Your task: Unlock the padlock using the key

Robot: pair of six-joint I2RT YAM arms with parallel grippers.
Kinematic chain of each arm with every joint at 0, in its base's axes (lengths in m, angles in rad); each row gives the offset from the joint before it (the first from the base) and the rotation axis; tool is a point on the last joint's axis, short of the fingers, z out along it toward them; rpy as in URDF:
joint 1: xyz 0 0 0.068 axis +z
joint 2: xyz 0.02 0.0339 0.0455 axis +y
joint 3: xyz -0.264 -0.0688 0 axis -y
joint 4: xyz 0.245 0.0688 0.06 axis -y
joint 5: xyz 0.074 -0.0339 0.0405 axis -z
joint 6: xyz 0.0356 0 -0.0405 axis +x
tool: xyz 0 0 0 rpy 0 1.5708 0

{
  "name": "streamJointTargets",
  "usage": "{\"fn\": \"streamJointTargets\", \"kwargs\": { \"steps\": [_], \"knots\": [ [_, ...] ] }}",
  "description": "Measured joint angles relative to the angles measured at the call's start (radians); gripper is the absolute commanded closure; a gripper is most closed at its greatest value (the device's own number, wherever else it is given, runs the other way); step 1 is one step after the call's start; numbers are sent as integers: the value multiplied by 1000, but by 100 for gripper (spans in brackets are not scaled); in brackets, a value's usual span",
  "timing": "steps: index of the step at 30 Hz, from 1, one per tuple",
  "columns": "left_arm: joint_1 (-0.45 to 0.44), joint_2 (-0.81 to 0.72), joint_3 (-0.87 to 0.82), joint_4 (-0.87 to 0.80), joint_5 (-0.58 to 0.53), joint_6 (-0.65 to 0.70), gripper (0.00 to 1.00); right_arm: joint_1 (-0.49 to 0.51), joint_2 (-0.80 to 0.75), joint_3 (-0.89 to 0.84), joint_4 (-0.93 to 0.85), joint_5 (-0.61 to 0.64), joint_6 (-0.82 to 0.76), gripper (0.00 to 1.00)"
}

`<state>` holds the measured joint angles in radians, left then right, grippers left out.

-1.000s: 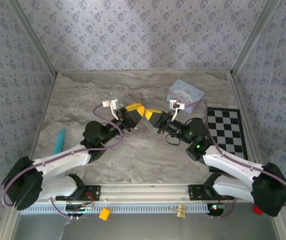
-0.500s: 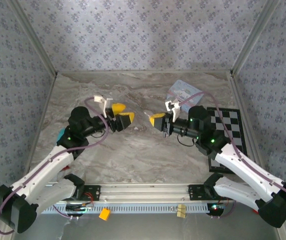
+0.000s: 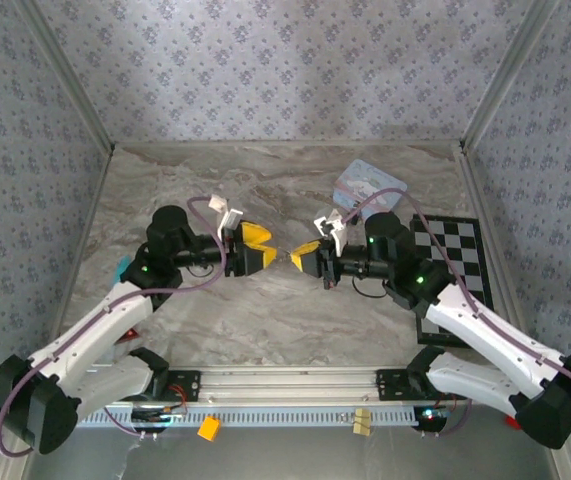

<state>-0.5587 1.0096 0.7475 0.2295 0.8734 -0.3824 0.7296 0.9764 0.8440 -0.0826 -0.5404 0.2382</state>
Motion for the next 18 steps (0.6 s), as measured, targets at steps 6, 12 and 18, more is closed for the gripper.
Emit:
{"fn": "streamJointTargets", "kwargs": {
  "steps": [6, 12, 18],
  "knots": [
    [-20, 23, 13, -29, 30, 23, 52, 6, 13, 13, 0, -5, -12, 100],
    [-27, 41, 33, -48, 40, 34, 60, 9, 27, 19, 0, -23, -16, 100],
    [-31, 43, 39, -58, 47, 40, 70, 14, 35, 19, 0, -26, -19, 100]
  ]
}}
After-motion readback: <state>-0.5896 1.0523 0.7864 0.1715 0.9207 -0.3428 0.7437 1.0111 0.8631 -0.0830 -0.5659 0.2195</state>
